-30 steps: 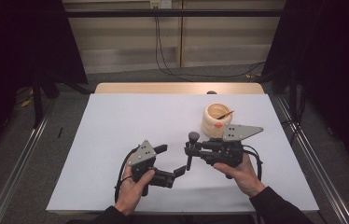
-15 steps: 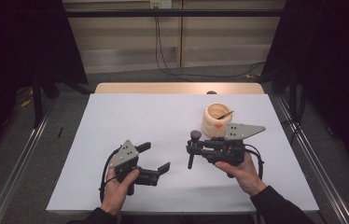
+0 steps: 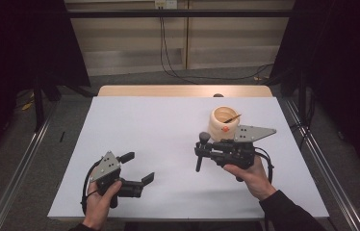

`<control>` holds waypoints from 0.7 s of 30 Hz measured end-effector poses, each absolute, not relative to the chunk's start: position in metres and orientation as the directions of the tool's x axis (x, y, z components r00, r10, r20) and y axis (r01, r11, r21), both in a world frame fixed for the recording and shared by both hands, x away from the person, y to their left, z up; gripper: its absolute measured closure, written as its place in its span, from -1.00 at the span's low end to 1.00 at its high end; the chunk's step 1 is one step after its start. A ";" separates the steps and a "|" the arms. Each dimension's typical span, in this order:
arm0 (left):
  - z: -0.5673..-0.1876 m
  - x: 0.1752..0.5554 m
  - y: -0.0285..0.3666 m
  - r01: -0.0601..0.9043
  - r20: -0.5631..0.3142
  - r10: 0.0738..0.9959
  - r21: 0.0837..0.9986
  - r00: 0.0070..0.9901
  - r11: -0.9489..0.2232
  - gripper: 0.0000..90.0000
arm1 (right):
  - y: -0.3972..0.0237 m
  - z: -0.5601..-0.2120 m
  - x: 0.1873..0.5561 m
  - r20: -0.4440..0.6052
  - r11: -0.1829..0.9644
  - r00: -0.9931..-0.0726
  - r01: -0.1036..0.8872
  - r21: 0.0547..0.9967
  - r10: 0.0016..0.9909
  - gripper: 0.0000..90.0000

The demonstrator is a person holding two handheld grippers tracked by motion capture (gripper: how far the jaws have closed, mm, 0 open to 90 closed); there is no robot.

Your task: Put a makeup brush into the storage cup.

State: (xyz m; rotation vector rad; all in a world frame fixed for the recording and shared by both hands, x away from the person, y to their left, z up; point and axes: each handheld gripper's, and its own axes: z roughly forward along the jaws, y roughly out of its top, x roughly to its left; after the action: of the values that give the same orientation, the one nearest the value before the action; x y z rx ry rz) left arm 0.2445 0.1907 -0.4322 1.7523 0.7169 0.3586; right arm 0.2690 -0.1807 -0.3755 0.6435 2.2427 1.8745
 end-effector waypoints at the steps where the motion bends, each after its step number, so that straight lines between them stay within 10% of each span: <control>1: -0.433 0.243 0.193 0.286 -0.127 0.632 0.946 0.765 -0.155 -0.96 | -0.182 -0.375 0.269 0.155 0.128 -0.895 0.228 0.965 0.419 0.73; 21: -0.441 0.233 0.208 0.221 -0.083 0.671 0.968 0.737 -0.122 -0.95 | -0.212 -0.371 0.280 0.155 0.095 -0.837 0.238 0.966 0.525 0.73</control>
State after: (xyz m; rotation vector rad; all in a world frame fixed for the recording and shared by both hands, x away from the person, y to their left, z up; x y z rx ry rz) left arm 0.2332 0.2081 -0.4407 1.6882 0.7178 0.4471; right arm 0.2798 -0.2121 -0.3706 0.7647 2.1414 1.8166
